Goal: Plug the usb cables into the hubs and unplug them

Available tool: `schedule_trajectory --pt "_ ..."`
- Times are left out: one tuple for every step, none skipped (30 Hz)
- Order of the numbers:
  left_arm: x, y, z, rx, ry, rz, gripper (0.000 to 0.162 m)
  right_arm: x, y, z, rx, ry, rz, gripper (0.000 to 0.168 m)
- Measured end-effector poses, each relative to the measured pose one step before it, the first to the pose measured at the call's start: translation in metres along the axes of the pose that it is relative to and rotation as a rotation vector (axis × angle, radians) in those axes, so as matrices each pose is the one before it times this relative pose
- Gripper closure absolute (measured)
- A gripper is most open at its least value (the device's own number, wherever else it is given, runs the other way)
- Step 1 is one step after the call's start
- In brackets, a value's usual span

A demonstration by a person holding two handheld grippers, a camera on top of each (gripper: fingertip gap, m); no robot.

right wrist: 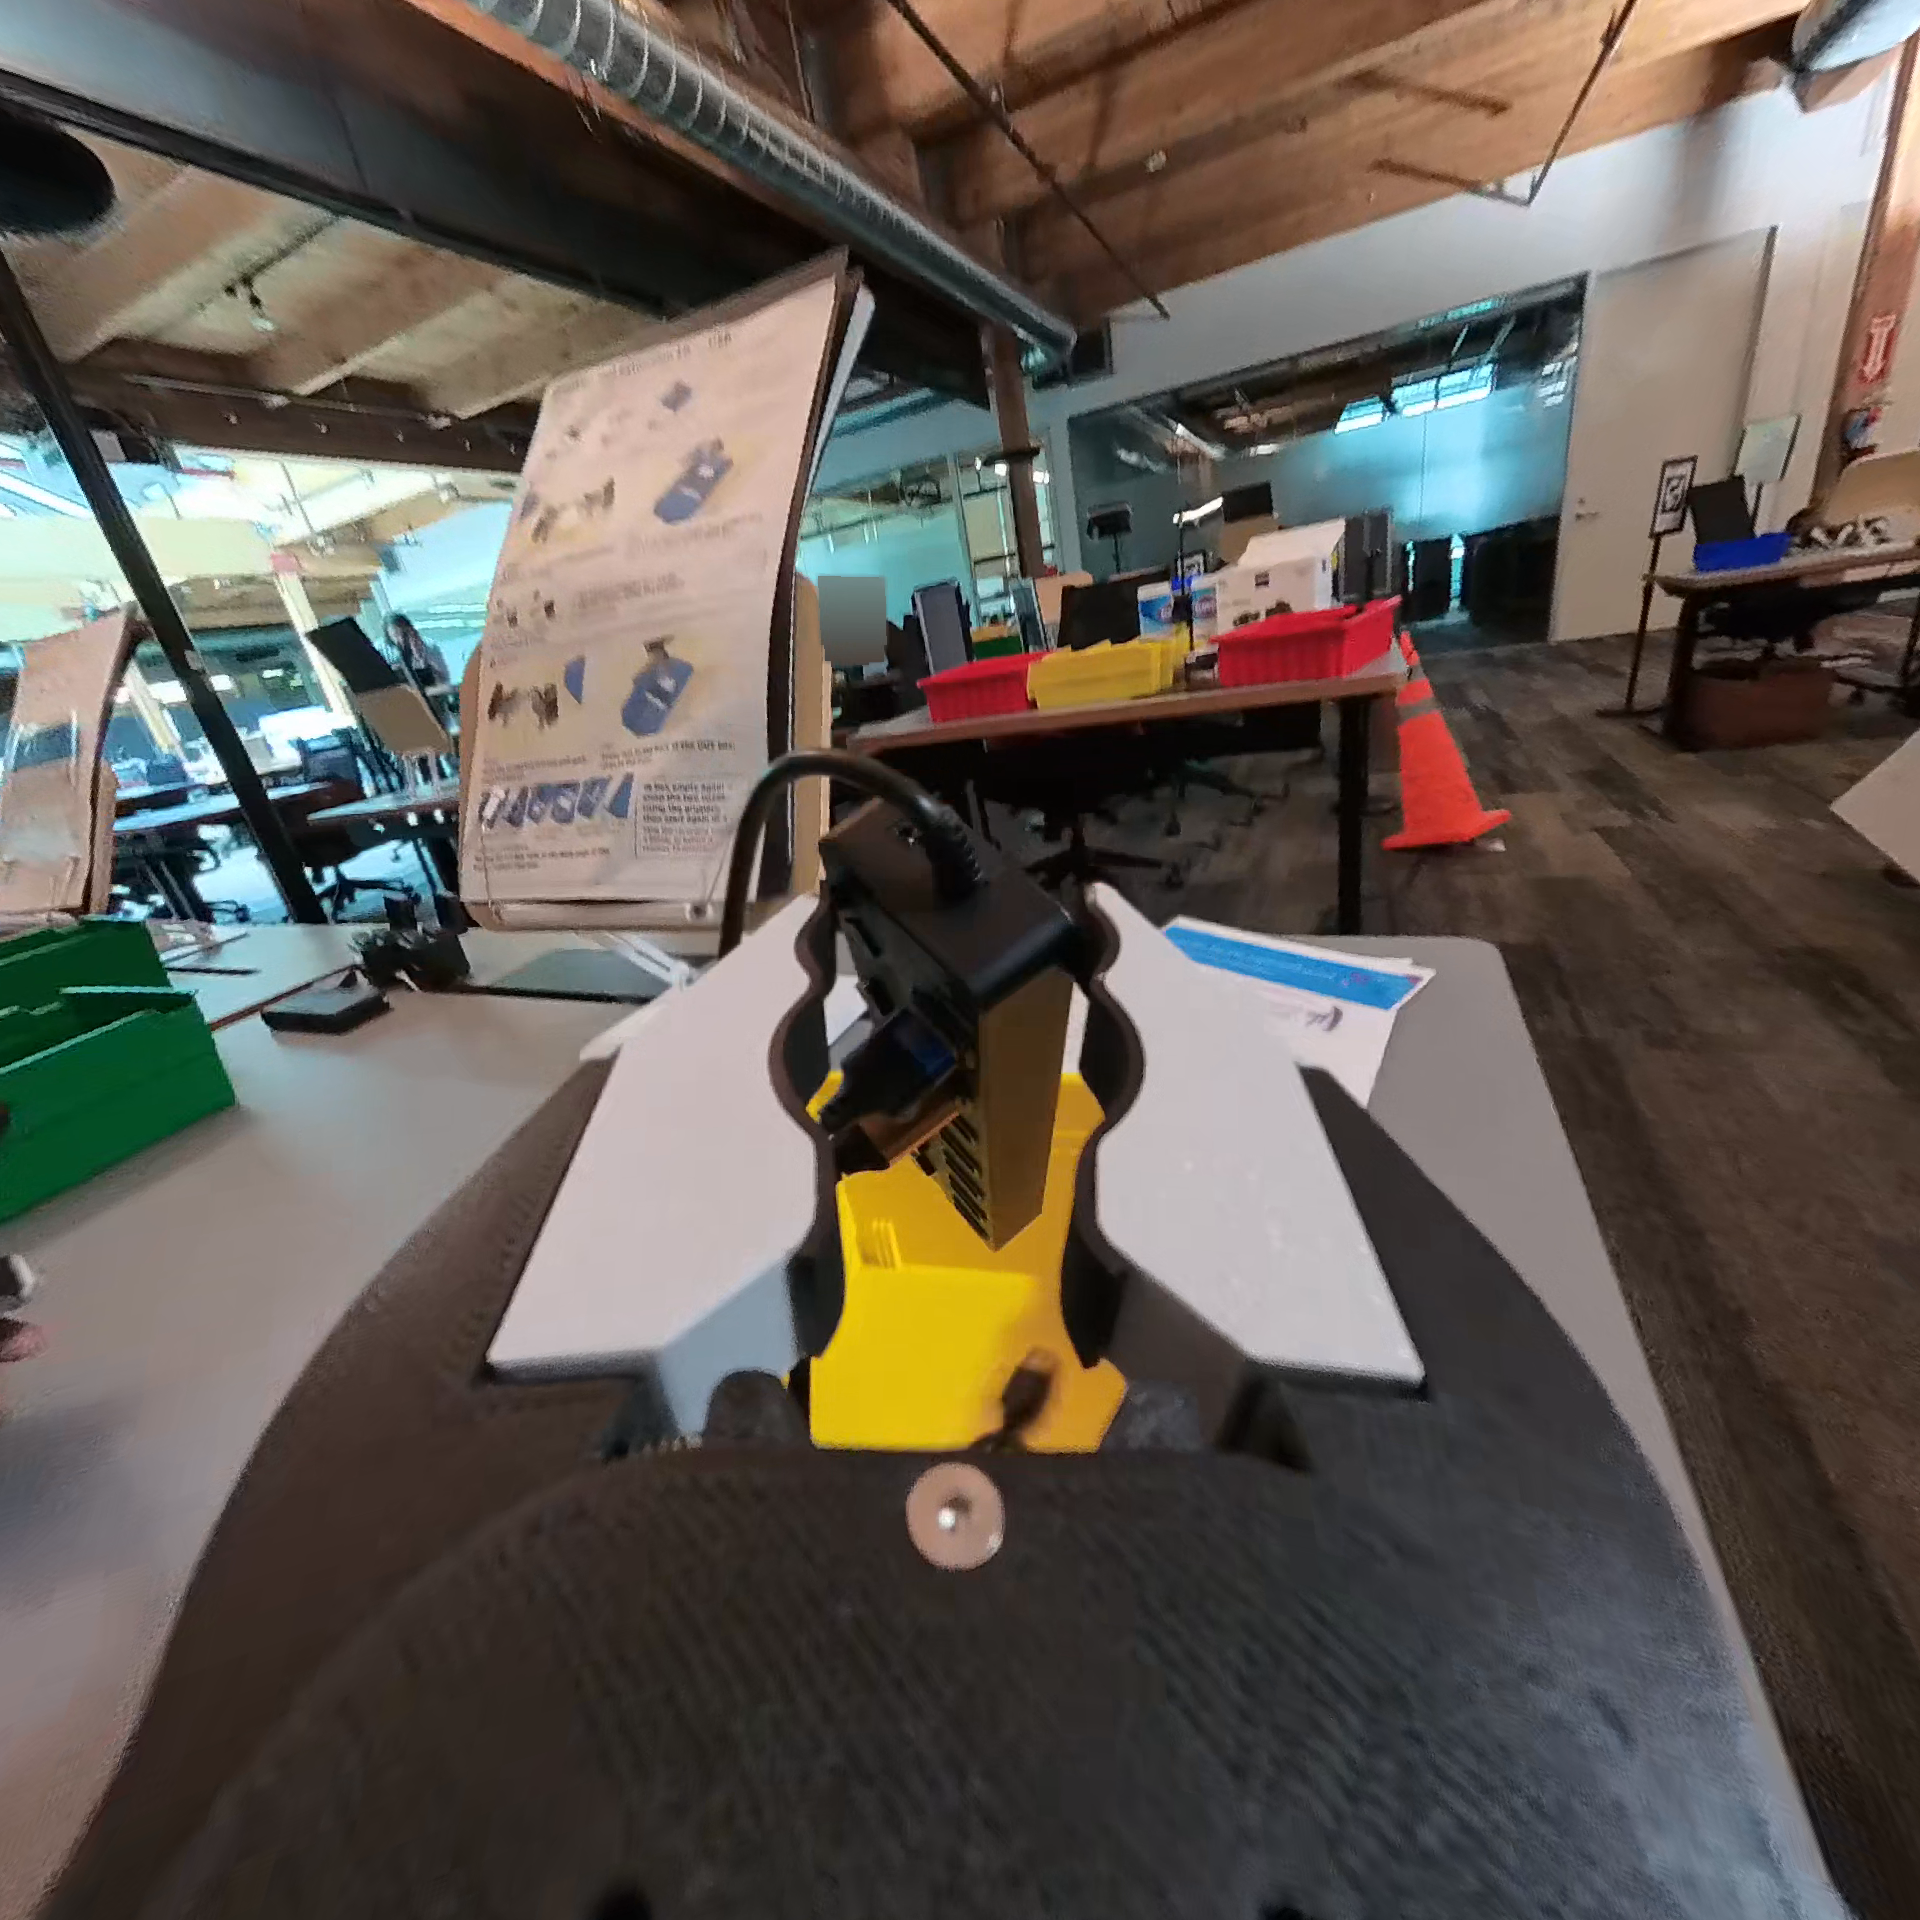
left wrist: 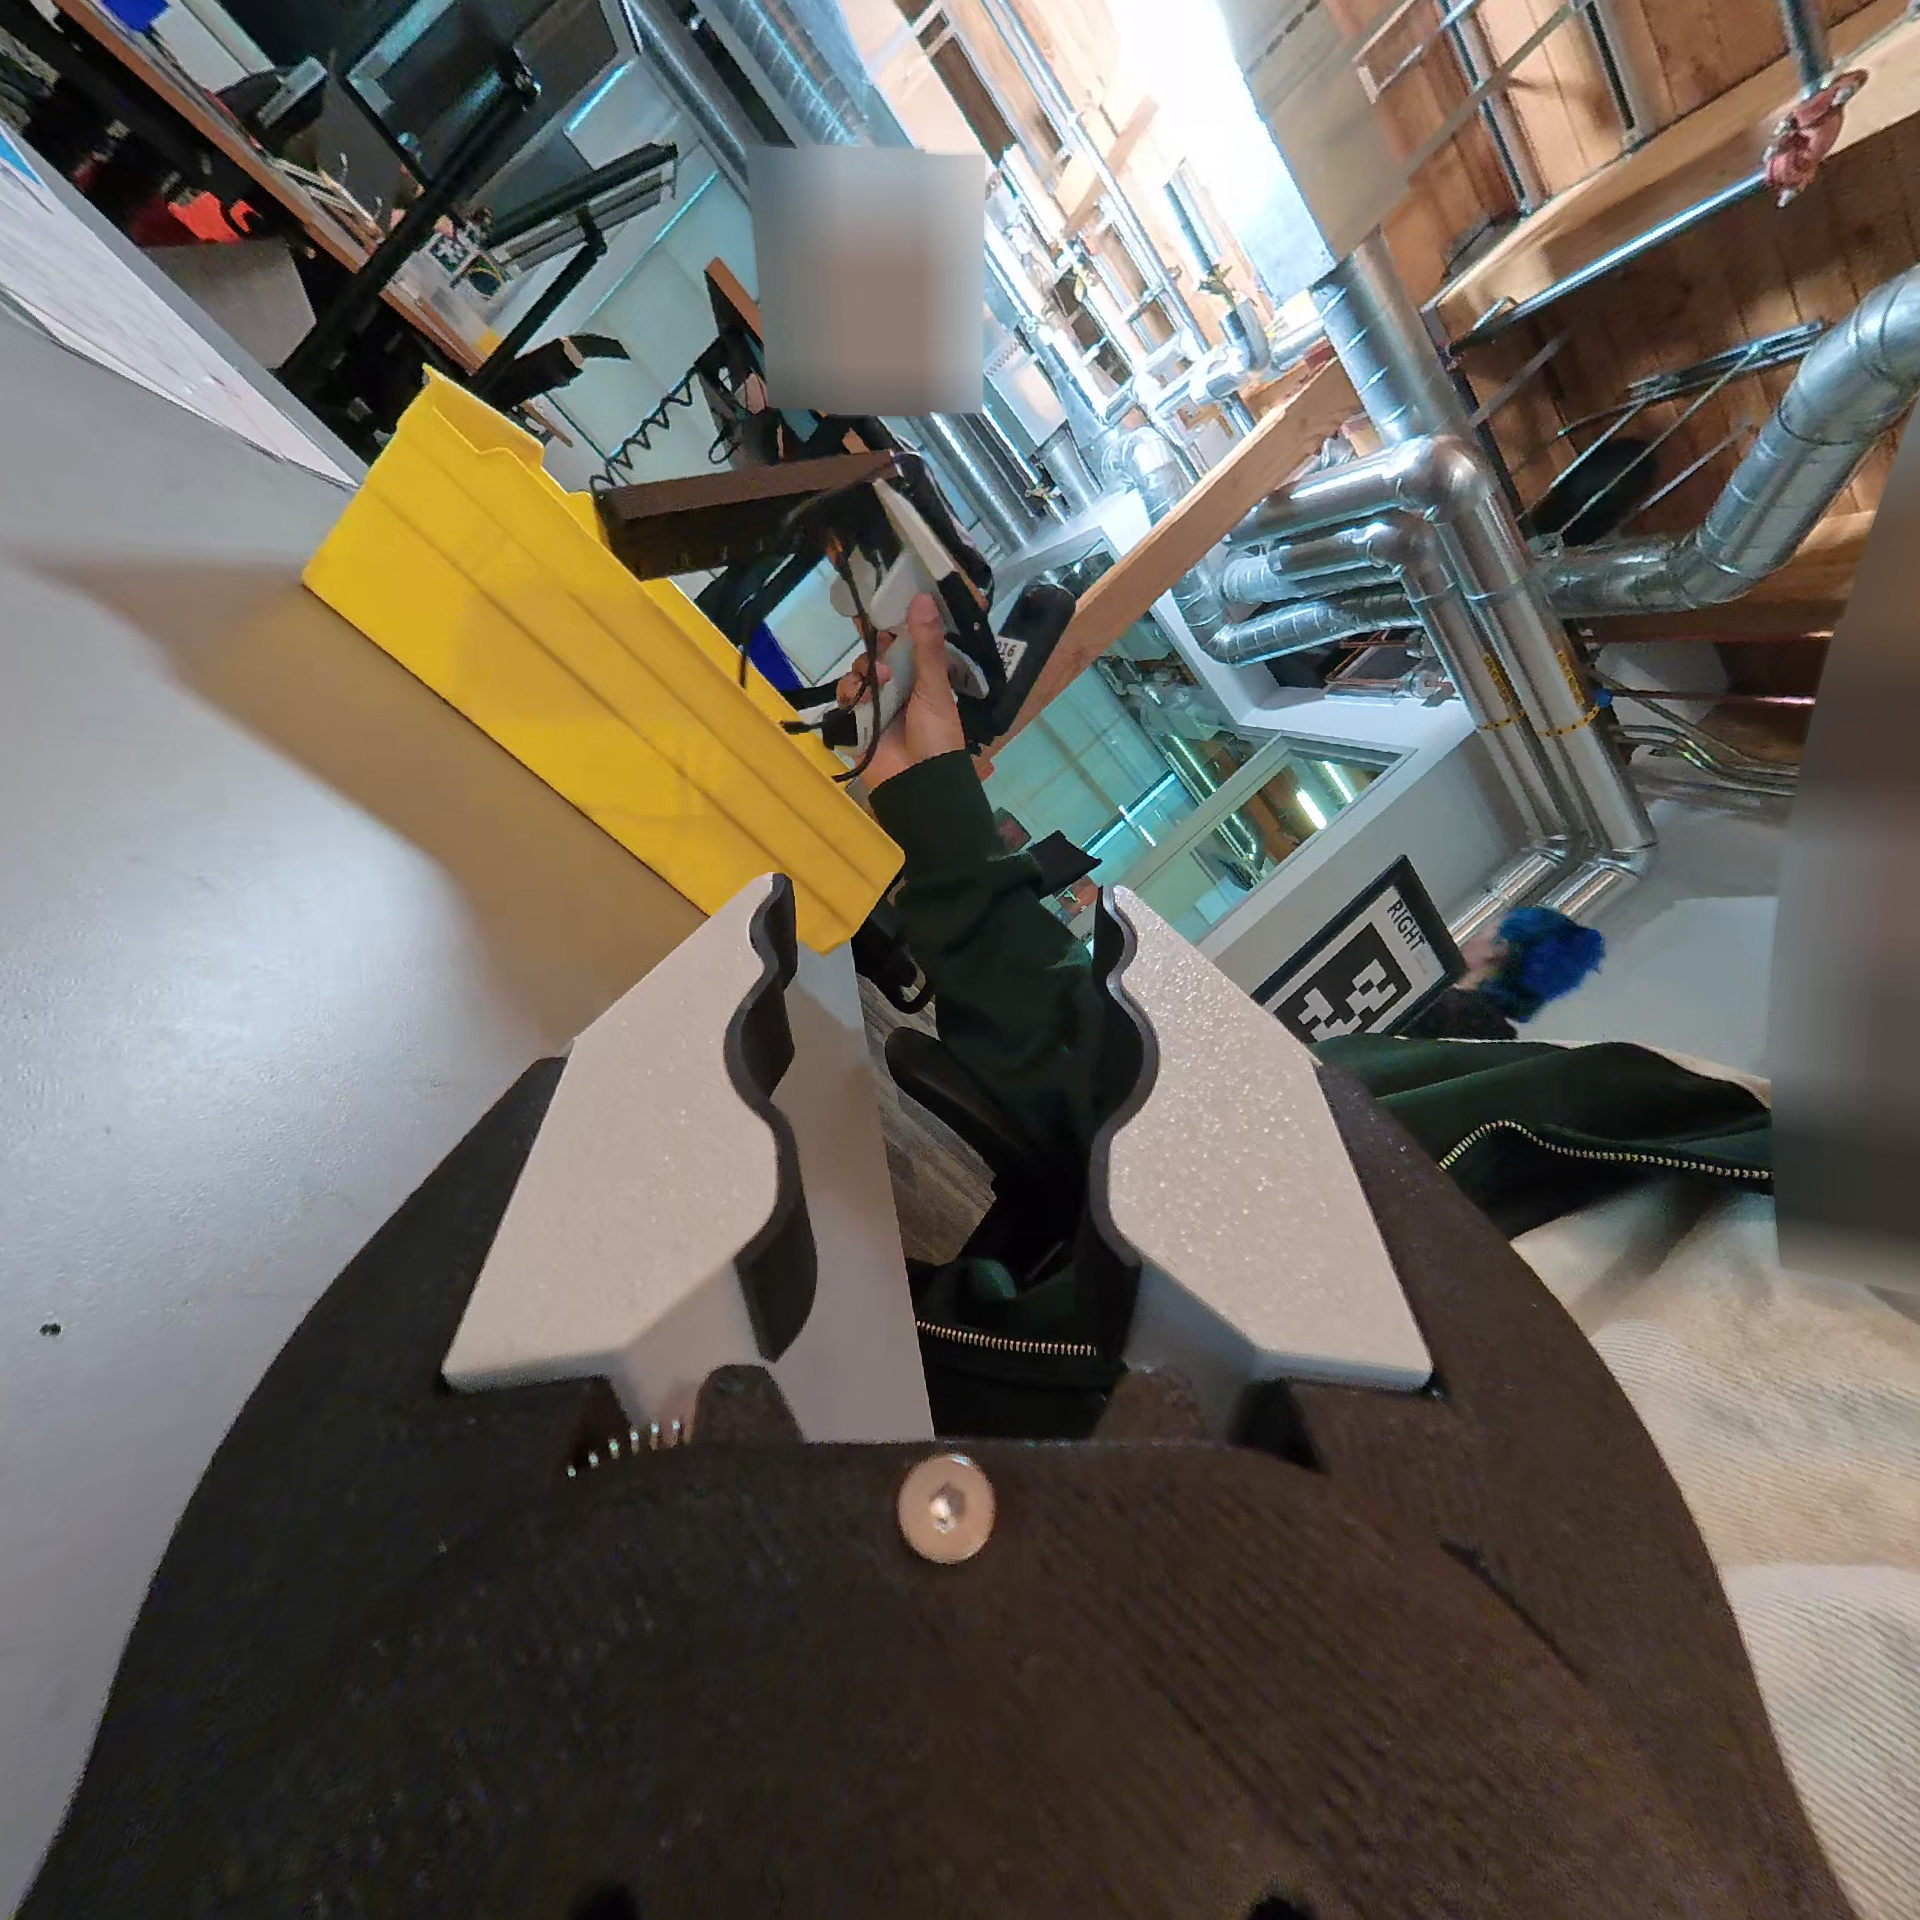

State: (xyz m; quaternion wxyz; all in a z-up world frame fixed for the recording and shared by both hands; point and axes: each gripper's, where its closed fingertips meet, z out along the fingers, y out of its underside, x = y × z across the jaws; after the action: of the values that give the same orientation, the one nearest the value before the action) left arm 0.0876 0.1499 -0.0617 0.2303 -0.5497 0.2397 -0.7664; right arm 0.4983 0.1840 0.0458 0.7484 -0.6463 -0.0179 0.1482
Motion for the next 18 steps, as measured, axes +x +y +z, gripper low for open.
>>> schedule_trajectory --pt "-0.0001 0.00021 0.0002 -0.0008 0.0001 -0.0006 0.107 -0.00112 0.0067 0.00324 -0.0251 -0.005 -0.0022 0.123" --pt "-0.00005 0.00022 0.00009 -0.001 0.0001 -0.0009 0.107 -0.00079 0.00762 0.00369 -0.0331 -0.0022 -0.0025 0.123" --pt "-0.00006 0.00037 0.00007 -0.0015 -0.0003 -0.0008 0.107 0.0001 0.00857 0.0039 -0.043 0.0049 -0.0016 0.123" --pt "-0.00011 0.00027 0.00001 -0.0013 -0.0009 0.0001 0.107 0.00183 0.00868 0.00354 -0.0472 0.0196 -0.003 0.123" --pt "-0.00004 -0.00005 0.00002 -0.0006 -0.0008 0.001 0.107 0.00378 0.00778 0.00304 -0.0443 0.0357 -0.0068 0.123" --pt "0.00011 0.00002 -0.00006 -0.0001 -0.0001 0.0006 0.107 0.00422 0.0071 0.00257 -0.0435 0.0407 -0.0085 0.123" --pt "-0.00009 0.00001 -0.00015 -0.0003 -0.0002 -0.0006 0.107 0.00317 0.00698 0.00239 -0.049 0.0318 -0.0052 0.123" --pt "-0.00018 0.00005 -0.00017 -0.0001 -0.0005 -0.0011 0.107 0.00182 0.00702 0.00245 -0.0537 0.02 0.0039 0.123" --pt "-0.00009 0.00006 -0.00007 -0.0001 0.0001 -0.0014 0.107 0.00107 0.00649 0.00253 -0.0508 0.0114 0.0184 0.123" --pt "-0.00017 0.00013 0.00004 -0.0006 0.0007 -0.0018 0.107 -0.00015 0.0024 0.00129 -0.0238 -0.0013 0.03 0.123" --pt "-0.00019 0.0004 0.00015 -0.0019 0.0004 -0.0022 0.107 -0.00101 0.00003 -0.00045 -0.0064 -0.0111 0.0368 0.124" --pt "-0.00023 0.00056 0.00017 -0.003 0.0002 -0.0024 0.107 -0.00166 0.00005 -0.00111 -0.0064 -0.0229 0.0406 0.128" --pt "-0.00002 0.00059 0.00016 -0.0026 0.0005 -0.0015 0.107 -0.00118 -0.00054 -0.0015 0.002 -0.0236 0.0397 0.136" --pt "0.00026 0.00035 0.00032 -0.002 0.0006 -0.0003 0.107 0.00158 0.00028 -0.0013 0.0014 -0.0064 0.0305 0.136" --pt "0.00027 0.00049 0.00035 -0.002 0.0004 0.0009 0.107 0.0027 0.00067 -0.00113 0.002 -0.0001 0.0196 0.136" --pt "-0.00006 0.00049 0.00025 -0.0026 -0.0005 0.0008 0.107 0.00265 -0.00007 -0.00101 0.0076 -0.0014 0.0163 0.136" --pt "-0.00012 0.00064 0.00027 -0.0032 -0.0008 -0.0001 0.107 0.00199 -0.00033 -0.00066 0.0111 -0.0051 0.0143 0.136" --pt "-0.00034 0.00057 0.00031 -0.0029 -0.0006 -0.0009 0.107 0.00145 -0.00035 -0.00037 0.0115 -0.006 0.0108 0.136"
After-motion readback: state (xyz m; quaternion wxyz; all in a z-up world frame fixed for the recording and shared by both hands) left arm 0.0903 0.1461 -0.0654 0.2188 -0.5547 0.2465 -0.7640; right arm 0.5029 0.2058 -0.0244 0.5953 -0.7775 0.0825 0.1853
